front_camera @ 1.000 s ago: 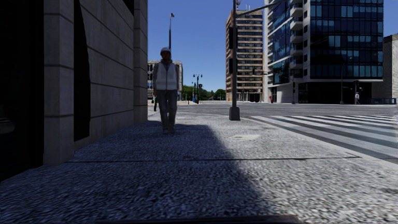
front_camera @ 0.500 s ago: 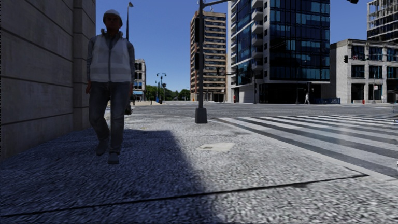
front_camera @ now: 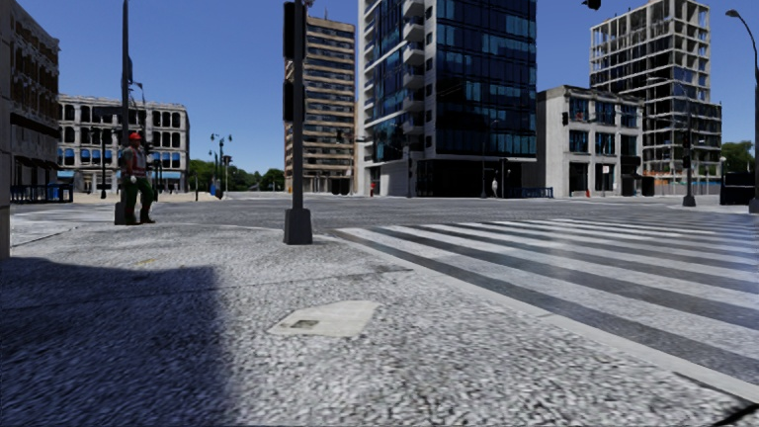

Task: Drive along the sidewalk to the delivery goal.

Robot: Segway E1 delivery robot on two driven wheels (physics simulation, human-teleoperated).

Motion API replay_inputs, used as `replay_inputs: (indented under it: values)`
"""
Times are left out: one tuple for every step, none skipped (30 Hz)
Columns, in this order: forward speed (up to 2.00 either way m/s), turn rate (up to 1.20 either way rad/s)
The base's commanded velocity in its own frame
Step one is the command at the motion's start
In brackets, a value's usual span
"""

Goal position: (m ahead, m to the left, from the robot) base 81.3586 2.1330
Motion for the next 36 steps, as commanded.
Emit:
replay_inputs:
  values:
    - [2.0,-0.04]
    - [2.0,0.0]
    - [2.0,0.03]
    - [2.0,0.03]
    - [2.0,0.46]
    - [2.0,0.52]
    - [2.0,0.54]
    - [2.0,0.54]
    - [2.0,0.54]
    - [2.0,0.55]
    - [2.0,0.55]
    - [2.0,0.56]
    - [2.0,0.56]
    - [2.0,0.56]
    - [2.0,0.56]
    - [2.0,0.56]
    - [2.0,0.56]
    - [2.0,0.56]
    - [2.0,0.56]
    - [2.0,0.56]
    - [2.0,0.56]
    - [2.0,0.56]
    - [2.0,0.56]
    - [2.0,0.56]
    - [2.0,0.56]
    - [2.0,0.56]
    - [2.0,0.56]
    - [2.0,0.56]
    - [2.0,0.56]
    - [2.0,0.56]
    - [2.0,0.56]
    - [2.0,0.56]
    - [2.0,0.56]
    - [2.0,0.56]
    - [2.0,0.56]
    - [2.0,0.56]
